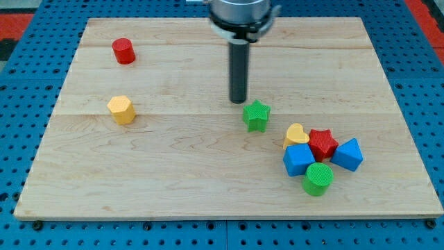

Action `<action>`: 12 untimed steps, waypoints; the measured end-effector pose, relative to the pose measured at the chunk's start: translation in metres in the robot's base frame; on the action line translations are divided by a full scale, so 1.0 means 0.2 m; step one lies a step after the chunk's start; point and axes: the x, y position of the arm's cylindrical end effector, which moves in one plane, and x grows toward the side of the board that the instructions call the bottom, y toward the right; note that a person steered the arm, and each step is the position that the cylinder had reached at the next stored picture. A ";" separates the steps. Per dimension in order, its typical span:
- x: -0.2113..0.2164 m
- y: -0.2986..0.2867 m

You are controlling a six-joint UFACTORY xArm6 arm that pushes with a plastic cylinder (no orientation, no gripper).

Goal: Push the yellow hexagon to the left of the yellow heart

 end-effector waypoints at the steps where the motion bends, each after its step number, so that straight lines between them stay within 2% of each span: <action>1: 0.30 0.06; 2: 0.13 0.01; 3: -0.22 -0.27; 4: -0.28 -0.90; 5: 0.00 -1.25; 6: 0.33 -1.01; 7: 0.37 -0.65; 8: 0.27 -1.10; 9: 0.08 -0.97; 10: 0.23 -0.40; 11: 0.39 -0.08; 12: 0.29 -0.44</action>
